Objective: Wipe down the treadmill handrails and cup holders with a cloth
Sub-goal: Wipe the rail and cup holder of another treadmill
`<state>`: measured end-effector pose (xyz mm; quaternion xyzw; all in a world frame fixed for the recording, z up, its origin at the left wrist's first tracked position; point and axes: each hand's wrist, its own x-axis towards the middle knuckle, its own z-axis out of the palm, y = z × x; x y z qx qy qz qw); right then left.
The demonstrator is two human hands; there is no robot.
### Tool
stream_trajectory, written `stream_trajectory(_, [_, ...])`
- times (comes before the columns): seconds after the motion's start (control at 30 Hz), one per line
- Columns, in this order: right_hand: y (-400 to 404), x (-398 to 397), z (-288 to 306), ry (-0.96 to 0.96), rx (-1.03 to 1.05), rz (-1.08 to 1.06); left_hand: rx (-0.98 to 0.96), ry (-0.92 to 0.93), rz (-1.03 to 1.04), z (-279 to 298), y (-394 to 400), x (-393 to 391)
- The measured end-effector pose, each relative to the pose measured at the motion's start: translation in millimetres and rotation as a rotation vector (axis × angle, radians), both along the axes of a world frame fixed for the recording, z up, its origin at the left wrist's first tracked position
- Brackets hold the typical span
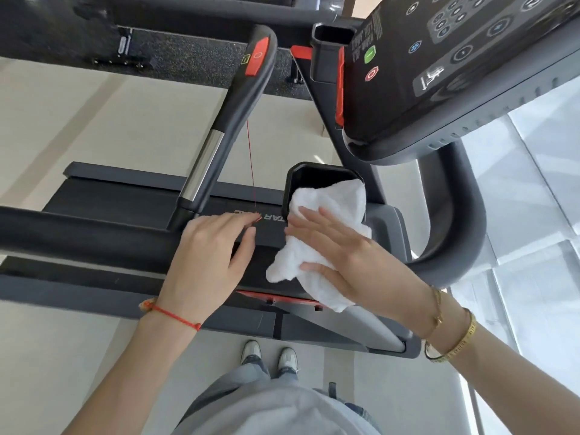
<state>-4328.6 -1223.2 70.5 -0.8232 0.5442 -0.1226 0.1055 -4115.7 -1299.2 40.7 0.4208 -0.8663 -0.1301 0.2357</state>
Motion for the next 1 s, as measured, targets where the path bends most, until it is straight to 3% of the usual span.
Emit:
stream_trajectory(0.3, [2.5, 5.7, -2.3, 0.149, -0.140, 0.189, -0.061, -0.033, 0.136, -3.4, 13.5, 29.9])
stream_trajectory(0.47, [-1.4, 9.9, -4.3, 0.184, -0.081, -0.085, -0.054, -0.031, 0.189, -6.4, 9.4, 50.6])
stream_trajectory(0.73, [-11.9, 68.2, -12.6, 0.301, -0.217, -0.152, -0.032, -0.029, 0.151, -6.0, -14.7, 102.2])
stream_trajectory(1.0, [-71.3, 188.9, -18.9, 0.433, -0.181, -0.199, -0.037, -0.021, 0.127, -7.6, -54.9, 181.9])
